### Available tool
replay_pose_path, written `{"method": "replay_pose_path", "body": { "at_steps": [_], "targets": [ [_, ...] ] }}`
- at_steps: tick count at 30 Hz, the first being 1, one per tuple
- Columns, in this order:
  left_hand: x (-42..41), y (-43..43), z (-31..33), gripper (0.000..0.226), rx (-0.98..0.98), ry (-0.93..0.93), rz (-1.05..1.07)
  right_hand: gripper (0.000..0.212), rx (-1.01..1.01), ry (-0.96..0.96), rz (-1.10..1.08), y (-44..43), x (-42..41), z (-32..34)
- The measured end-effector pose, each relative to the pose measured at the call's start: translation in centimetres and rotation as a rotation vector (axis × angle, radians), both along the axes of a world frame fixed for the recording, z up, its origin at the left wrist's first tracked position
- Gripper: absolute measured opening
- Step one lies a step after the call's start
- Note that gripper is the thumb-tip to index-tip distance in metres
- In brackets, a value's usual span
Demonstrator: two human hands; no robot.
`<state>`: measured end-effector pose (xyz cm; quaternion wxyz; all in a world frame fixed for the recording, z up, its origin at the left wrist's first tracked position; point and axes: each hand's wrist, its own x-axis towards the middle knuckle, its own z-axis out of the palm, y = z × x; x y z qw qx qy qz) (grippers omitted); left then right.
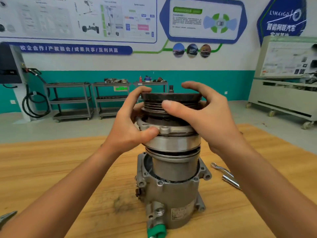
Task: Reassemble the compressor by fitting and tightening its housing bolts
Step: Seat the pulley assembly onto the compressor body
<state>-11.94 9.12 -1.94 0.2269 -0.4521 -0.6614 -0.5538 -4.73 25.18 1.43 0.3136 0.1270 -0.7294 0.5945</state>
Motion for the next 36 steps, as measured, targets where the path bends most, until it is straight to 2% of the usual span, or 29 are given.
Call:
{"method": "replay_pose_path", "body": {
  "at_steps": [10,15,20,24,27,30,34,36],
  "targets": [
    [-1.1,-0.1,-2.0,0.076,-0.002,0.002,-0.009,0.050,0.016,0.029,-0.029,-0.3,-0.9,-2.4],
    [-1.4,0.0,-3.2,0.077,-0.077,-0.010,-0.021,0.062,-0.023,0.028,-0.039,-0.1,-0.8,-4.5],
    [-1.0,0.4,-3.2,0.084,-0.153,0.037,-0.047,0.058,-0.045,0.044,-0.071,0.3,-0.3,-5.8],
    [-0.9,-0.2,-3.2,0.081,-0.241,0.048,-0.041,0.060,-0.033,0.043,-0.059,0.2,0.1,-6.1],
    [-0.8,-1.3,-3.1,0.082,-0.322,-0.005,-0.072,0.059,-0.012,0.046,-0.047,-0.3,0.2,-6.3],
    [-0.7,-1.6,-2.2,0.073,-0.368,-0.137,-0.113,0.059,-0.014,0.038,-0.050,-0.7,0.3,-6.4],
    [0.5,-0.6,-1.7,0.060,-0.277,-0.242,-0.061,0.063,0.010,0.000,-0.077,-0.8,0.3,-6.1],
    [1.0,-0.3,-1.8,0.057,-0.247,-0.253,-0.033,0.077,0.019,-0.028,-0.073,-0.6,0.3,-5.9]
  ]
}}
